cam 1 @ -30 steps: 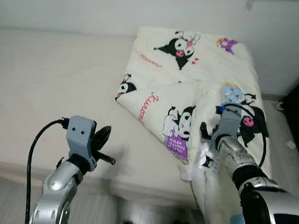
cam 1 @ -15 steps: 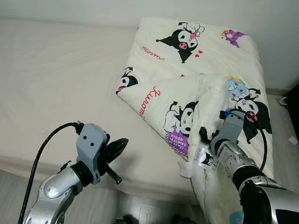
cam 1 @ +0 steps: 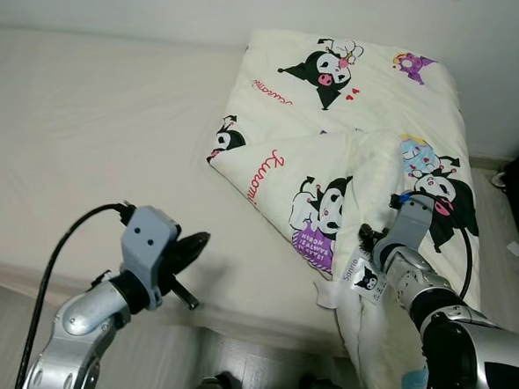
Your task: Clean up the room
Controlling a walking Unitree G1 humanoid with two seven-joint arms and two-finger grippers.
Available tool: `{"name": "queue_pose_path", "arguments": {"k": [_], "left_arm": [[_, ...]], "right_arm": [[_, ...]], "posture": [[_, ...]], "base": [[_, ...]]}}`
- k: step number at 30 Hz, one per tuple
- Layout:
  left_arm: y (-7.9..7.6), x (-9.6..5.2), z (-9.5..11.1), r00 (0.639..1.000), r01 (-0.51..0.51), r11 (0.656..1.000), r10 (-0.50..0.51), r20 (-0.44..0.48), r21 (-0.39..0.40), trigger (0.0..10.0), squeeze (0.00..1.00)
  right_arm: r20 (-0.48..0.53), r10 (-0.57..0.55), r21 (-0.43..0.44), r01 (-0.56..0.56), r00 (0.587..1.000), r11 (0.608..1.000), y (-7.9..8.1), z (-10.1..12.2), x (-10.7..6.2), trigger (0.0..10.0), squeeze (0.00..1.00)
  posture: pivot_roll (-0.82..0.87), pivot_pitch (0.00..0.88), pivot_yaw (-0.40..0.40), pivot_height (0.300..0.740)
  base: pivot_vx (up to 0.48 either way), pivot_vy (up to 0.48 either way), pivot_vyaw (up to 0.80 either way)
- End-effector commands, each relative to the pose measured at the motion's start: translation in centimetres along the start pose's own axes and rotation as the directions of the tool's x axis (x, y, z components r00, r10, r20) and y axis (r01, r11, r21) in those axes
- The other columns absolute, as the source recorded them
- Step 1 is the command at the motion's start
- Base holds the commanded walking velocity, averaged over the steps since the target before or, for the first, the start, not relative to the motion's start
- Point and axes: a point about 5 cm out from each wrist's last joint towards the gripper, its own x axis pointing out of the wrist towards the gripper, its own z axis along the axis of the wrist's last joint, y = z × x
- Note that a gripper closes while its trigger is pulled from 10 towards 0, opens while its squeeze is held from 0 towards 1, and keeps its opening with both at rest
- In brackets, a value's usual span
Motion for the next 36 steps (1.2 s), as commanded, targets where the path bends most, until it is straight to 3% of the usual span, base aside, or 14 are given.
{"name": "queue_pose_path", "arguments": {"k": [1, 7, 15, 19, 21, 23, 26, 27, 29, 30, 32, 33, 34, 36], "left_arm": [[0.2, -0.5, -0.9, 0.999, -0.002, 1.0, 0.003, -0.046, 0.005, 10.0, 0.0], [-0.1, -0.8, -0.8, 0.997, 0.051, 0.999, -0.052, -0.049, -0.008, 10.0, 0.0], [-2.5, -2.4, -0.6, 0.954, 0.289, 0.953, -0.294, -0.054, -0.092, 10.0, 0.0], [-2.6, -2.7, -0.8, 0.949, 0.302, 0.949, -0.308, -0.064, -0.091, 10.0, 0.0], [-0.2, -2.1, -0.8, 0.991, 0.124, 0.992, -0.126, -0.045, -0.033, 10.0, 0.0], [2.3, -1.8, -0.7, 0.998, -0.063, 0.998, 0.063, -0.011, -0.001, 10.0, 0.0], [3.4, -1.9, -0.4, 0.989, -0.149, 0.989, 0.149, 0.007, 0.016, 10.0, 0.0], [4.1, -2.0, -0.3, 0.98, -0.2, 0.979, 0.2, 0.019, 0.025, 10.0, 0.0], [5.8, -2.5, 0.0, 0.952, -0.303, 0.953, 0.302, 0.046, 0.011, 10.0, 0.0], [5.8, -2.5, 0.0, 0.952, -0.303, 0.953, 0.302, 0.046, 0.011, 10.0, 0.0], [6.5, -3.0, 0.1, 0.94, -0.336, 0.942, 0.335, 0.057, 0.008, 10.0, 0.0], [6.5, -3.0, 0.1, 0.94, -0.336, 0.942, 0.335, 0.057, 0.008, 10.0, 0.0], [6.5, -3.2, 0.1, 0.939, -0.339, 0.941, 0.338, 0.058, 0.01, 10.0, 0.0], [6.5, -3.2, 0.1, 0.939, -0.339, 0.941, 0.338, 0.058, 0.01, 10.0, 0.0]], "right_arm": [[-0.037, -0.019, 0.017, 0.02, 0.999, 1.0, -0.6, -1.1, -0.1, 0.0, 0.0], [-0.037, -0.018, 0.012, 0.018, 0.999, 1.0, -0.8, -1.1, -0.2, 0.0, 0.0], [-0.041, 0.022, -0.032, -0.023, 0.999, 0.999, -0.6, -1.4, -0.2, 0.0, 0.0], [-0.033, 0.069, -0.066, -0.072, 0.997, 0.995, 0.2, -1.2, -0.2, 0.0, 0.0], [-0.017, 0.179, -0.14, -0.18, 0.984, 0.974, 2.2, -0.8, -0.1, 0.0, 0.0], [-0.012, 0.297, -0.228, -0.292, 0.955, 0.929, 4.3, -0.7, -0.3, 0.0, 0.0], [-0.015, 0.361, -0.266, -0.352, 0.932, 0.897, 5.5, -0.8, -0.5, 0.0, 0.0], [-0.018, 0.401, -0.289, -0.389, 0.916, 0.875, 6.3, -0.9, -0.6, 0.0, 0.0], [-0.058, 0.581, -0.37, -0.558, 0.812, 0.743, 9.7, -1.9, -1.6, 0.0, 0.0], [-0.058, 0.581, -0.37, -0.558, 0.812, 0.743, 9.7, -1.9, -1.6, 0.0, 0.0], [-0.136, 0.725, -0.424, -0.701, 0.675, 0.573, 12.6, -3.6, -3.1, 0.0, 0.0], [-0.136, 0.725, -0.424, -0.701, 0.675, 0.573, 12.6, -3.6, -3.1, 0.0, 0.0], [-0.23, 0.793, -0.451, -0.784, 0.564, 0.426, 13.9, -5.6, -4.4, 0.0, 0.0], [-0.23, 0.793, -0.451, -0.784, 0.564, 0.426, 13.9, -5.6, -4.4, 0.0, 0.0]], "posture": [[0.19, 0.341, 0.028, 0.74], [0.19, 0.34, 0.025, 0.74], [0.16, 0.329, 0.001, 0.74], [0.15, 0.322, -0.004, 0.74], [0.12, 0.299, -0.025, 0.74], [0.11, 0.294, -0.027, 0.74], [0.1, 0.283, -0.029, 0.74], [0.1, 0.283, -0.029, 0.74], [0.07, 0.269, -0.036, 0.74], [0.07, 0.269, -0.036, 0.74], [0.07, 0.265, -0.042, 0.74], [0.07, 0.265, -0.042, 0.74], [0.07, 0.261, -0.047, 0.74], [0.07, 0.261, -0.047, 0.74]], "base": [[0.0, 0.0, 0.0], [0.0, 0.0, 0.0], [0.0, 0.0, 0.0], [0.0, 0.0, 0.0], [0.0, 0.0, 0.0], [0.0, 0.0, 0.0], [0.0, 0.0, 0.0], [0.0, 0.0, 0.0], [0.0, 0.0, 0.0], [0.0, 0.0, 0.0], [0.0, 0.0, 0.0], [0.0, 0.0, 0.0], [0.0, 0.0, 0.0], [0.0, 0.0, 0.0]]}}
